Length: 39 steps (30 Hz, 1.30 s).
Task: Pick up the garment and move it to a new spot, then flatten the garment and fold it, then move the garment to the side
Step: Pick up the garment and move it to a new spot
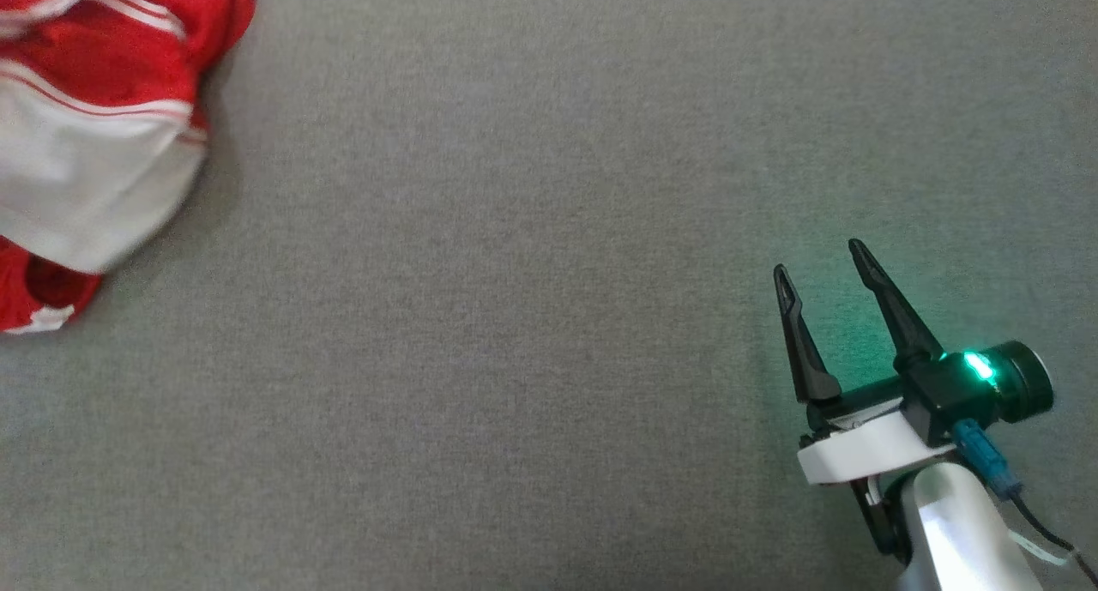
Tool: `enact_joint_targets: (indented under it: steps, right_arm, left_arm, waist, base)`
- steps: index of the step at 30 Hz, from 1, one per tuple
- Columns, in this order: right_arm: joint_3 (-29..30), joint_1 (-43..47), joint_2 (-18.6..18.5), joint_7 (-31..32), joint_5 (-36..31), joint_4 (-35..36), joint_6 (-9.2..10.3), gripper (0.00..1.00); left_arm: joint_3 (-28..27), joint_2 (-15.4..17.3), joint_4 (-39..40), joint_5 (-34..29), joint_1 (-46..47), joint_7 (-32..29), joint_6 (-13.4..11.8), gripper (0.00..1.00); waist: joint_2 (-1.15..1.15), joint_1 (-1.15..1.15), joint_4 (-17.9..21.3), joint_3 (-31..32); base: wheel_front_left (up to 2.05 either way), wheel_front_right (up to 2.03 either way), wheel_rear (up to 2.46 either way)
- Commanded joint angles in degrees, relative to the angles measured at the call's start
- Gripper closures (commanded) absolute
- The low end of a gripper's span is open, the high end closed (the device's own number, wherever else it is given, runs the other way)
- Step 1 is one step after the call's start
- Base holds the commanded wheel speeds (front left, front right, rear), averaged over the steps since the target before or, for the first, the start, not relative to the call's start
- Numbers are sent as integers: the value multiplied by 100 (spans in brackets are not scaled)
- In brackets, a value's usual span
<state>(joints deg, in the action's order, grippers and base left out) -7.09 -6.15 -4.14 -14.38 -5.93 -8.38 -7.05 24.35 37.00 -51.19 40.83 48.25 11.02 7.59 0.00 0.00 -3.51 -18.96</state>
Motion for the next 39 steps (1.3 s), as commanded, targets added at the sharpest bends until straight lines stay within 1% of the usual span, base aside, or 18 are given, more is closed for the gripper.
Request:
enact_joint_targets:
  steps: [1,3,6,9,12,13,17,20,23,25,28,29,30,32,35,37,39]
  right_arm:
    - [-114,87,53,-62,70,129,-44,0]
    - [-81,123,77,-62,134,109,-44,0]
    - [-67,161,103,-62,222,69,-44,0]
    - [-63,177,118,-62,314,53,-44,0]
    - [-76,167,123,-62,526,79,-44,0]
    - [-96,151,124,-62,625,95,-44,0]
    - [-124,107,124,-62,785,139,-44,0]
    - [-165,32,125,-62,883,193,-44,0]
    - [-265,-64,125,-62,1038,280,-44,0]
    - [-352,-125,125,-62,1165,360,-44,0]
    - [-509,-220,125,-62,1359,505,-44,0]
    - [-509,-220,125,-62,1359,505,-44,0]
    - [-548,-242,125,-62,1417,556,-44,0]
    - [-653,-284,125,-62,1531,653,-44,0]
    - [-793,-326,125,-62,1696,773,-44,0]
    - [-816,-319,125,-62,1782,819,-44,0]
    - [-826,-298,125,-62,1831,842,-44,0]
  left_arm:
    - [-197,484,358,66,422,108,-10,100]
    - [-73,557,846,168,587,130,-10,100]
    - [264,689,1722,366,733,-139,-10,100]
    - [379,818,2550,556,863,-373,-10,100]
    - [466,864,3419,735,892,-701,-10,100]
    - [519,827,4006,878,834,-941,-37,100]
    - [679,631,5185,1216,596,-1379,-220,100]
    - [863,381,5930,1387,431,-1609,-432,100]
    - [1130,95,6389,1508,229,-1796,-619,100]
    - [1327,-105,6473,1566,80,-1876,-716,100]
    - [1547,-396,6218,1654,-142,-1901,-855,100]
    - [1547,-396,6218,1654,-142,-1901,-855,100]
    - [1612,-506,6045,1675,-200,-1881,-877,100]
    - [1705,-663,5548,1593,-281,-1746,-911,100]
    - [1761,-919,4549,1536,-433,-1444,-964,100]
    - [1866,-1108,3908,1449,-527,-1247,-945,100]
    - [1893,-1368,3343,1443,-615,-1007,-974,100]
  waist:
    - [0,0,73,207]
    - [0,0,94,359]
    - [0,0,143,562]
    - [0,0,232,737]
    - [0,0,343,837]
    - [0,0,438,878]
    - [0,0,711,903]
    - [0,0,974,851]
    - [0,0,1329,776]
    - [0,0,1584,718]
    - [0,0,1987,607]
    - [0,0,1987,607]
    - [0,0,2095,572]
    - [0,0,2330,503]
    - [0,0,2637,416]
    - [0,0,2774,391]
    - [0,0,2853,373]
  base:
    - [0,0,0]
    - [0,0,0]
    - [0,0,0]
    - [0,0,0]
    - [0,0,0]
    - [0,0,0]
    - [0,0,0]
    - [0,0,0]
    - [0,0,0]
    - [0,0,0]
    - [0,0,0]
    - [0,0,0]
    - [0,0,0]
    - [0,0,0]
    - [0,0,0]
    - [0,0,0]
    - [0,0,0]
